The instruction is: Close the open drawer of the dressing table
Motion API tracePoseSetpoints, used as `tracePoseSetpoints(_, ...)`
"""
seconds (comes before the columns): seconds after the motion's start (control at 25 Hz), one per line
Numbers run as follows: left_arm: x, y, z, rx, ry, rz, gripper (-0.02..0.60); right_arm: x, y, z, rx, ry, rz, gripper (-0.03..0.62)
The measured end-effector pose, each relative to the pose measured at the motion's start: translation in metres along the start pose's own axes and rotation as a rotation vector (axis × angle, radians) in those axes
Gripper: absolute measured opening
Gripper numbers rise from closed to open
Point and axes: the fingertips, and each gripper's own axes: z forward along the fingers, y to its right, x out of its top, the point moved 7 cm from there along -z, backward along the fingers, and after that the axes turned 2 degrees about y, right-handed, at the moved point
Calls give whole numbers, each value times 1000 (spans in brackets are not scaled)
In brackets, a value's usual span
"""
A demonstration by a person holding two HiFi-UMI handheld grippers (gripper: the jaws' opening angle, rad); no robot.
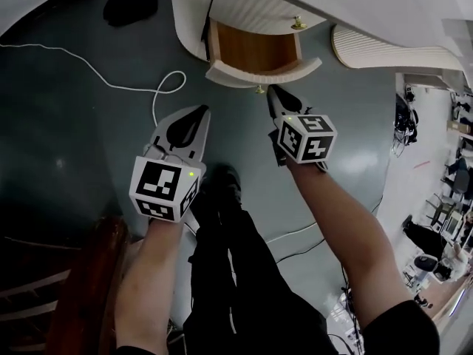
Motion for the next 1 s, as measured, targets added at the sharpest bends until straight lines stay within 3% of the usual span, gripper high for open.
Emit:
tracePoseSetpoints(0.32,1,-4,-5,35,0,-28,9,29,8,27,8,22,-40,6)
tracePoseSetpoints(0.68,5,-2,9,62,56,-53,9,44,13,41,48,-4,-157,6)
tracePoseSetpoints(1.0,-2,6,21,78,131,-94,9,57,18,59,30,-19,-206,6)
